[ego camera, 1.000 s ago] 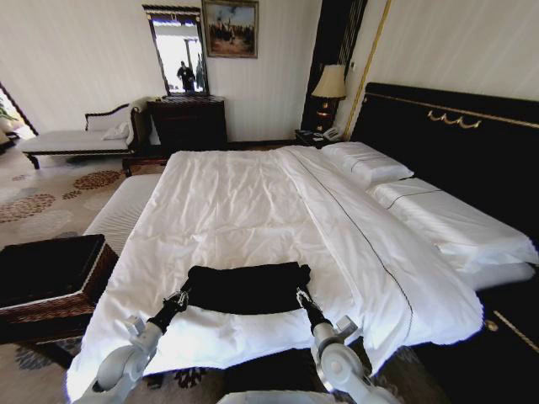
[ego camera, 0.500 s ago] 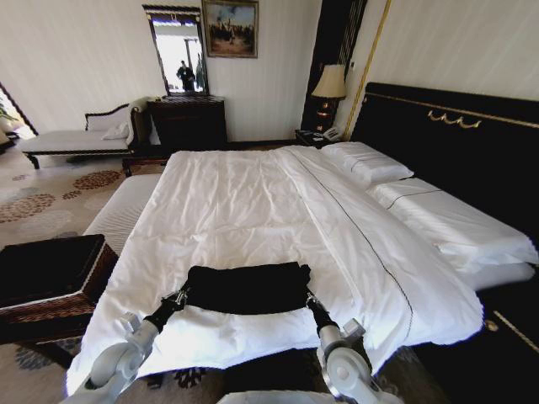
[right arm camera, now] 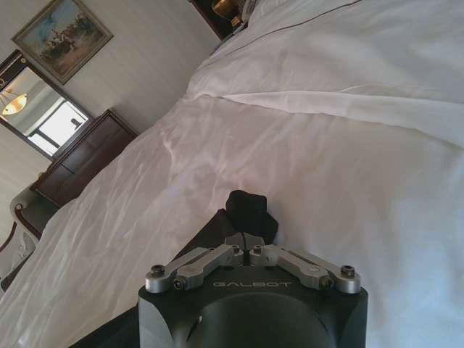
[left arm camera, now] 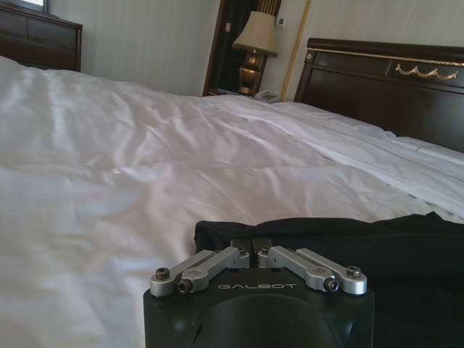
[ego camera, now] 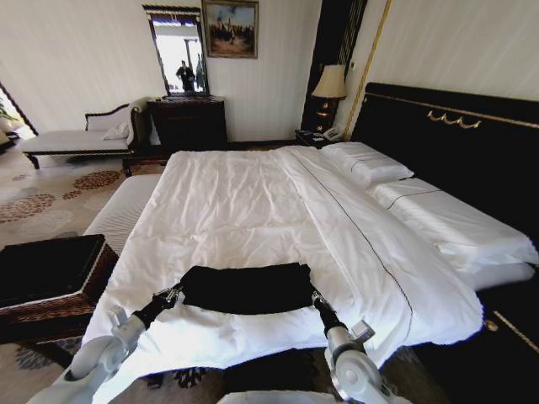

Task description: Fold the clothes on the bed and place them into the basket.

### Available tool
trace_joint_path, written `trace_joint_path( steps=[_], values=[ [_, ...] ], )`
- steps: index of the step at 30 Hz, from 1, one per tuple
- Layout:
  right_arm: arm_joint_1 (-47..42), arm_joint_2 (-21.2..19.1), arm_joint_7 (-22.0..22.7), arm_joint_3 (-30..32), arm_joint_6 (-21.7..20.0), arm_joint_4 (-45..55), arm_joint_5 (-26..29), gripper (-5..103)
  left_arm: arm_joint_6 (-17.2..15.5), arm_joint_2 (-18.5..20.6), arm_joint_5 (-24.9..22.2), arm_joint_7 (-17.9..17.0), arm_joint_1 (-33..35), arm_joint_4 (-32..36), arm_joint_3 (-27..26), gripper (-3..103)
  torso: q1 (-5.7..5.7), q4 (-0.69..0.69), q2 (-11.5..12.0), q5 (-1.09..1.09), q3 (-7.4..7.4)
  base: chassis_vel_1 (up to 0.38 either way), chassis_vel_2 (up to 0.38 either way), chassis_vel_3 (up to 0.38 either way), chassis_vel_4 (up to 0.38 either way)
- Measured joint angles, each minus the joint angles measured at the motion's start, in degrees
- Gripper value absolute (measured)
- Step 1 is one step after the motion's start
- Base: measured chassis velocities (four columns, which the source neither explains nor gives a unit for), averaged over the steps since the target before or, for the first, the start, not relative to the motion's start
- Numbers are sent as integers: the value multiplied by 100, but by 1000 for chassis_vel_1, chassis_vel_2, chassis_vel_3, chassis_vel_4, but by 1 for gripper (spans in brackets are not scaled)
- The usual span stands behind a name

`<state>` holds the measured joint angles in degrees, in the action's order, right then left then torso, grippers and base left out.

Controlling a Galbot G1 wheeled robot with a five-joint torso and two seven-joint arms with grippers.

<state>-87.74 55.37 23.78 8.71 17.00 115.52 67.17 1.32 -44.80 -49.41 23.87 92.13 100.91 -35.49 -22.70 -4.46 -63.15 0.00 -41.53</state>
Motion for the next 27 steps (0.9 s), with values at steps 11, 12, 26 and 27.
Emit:
trace_joint_path(
  steps=[11, 12, 26, 27],
  values=[
    [-231, 37, -2, -101, 44, -246, -441, 0, 180, 72, 659, 148, 174, -206, 361, 0, 0, 0, 0, -1, 0, 0, 0, 0, 0],
    [-231, 37, -2, -101, 44, -246, -441, 0, 180, 72, 659, 148, 174, -206, 361, 0, 0, 0, 0, -1, 0, 0, 0, 0, 0],
    [-181, 40, 13, -9, 78, -530, -877, 0, 298, -377, 819, -114, 156, -280, 225, 15, 0, 0, 0, 1, 0, 0, 0, 0, 0],
    [-188, 20, 11, 18, 87, -531, -881, 0, 304, -423, 804, -129, 131, -336, 202, 21, 0, 1, 0, 0, 0, 0, 0, 0, 0]
  ],
)
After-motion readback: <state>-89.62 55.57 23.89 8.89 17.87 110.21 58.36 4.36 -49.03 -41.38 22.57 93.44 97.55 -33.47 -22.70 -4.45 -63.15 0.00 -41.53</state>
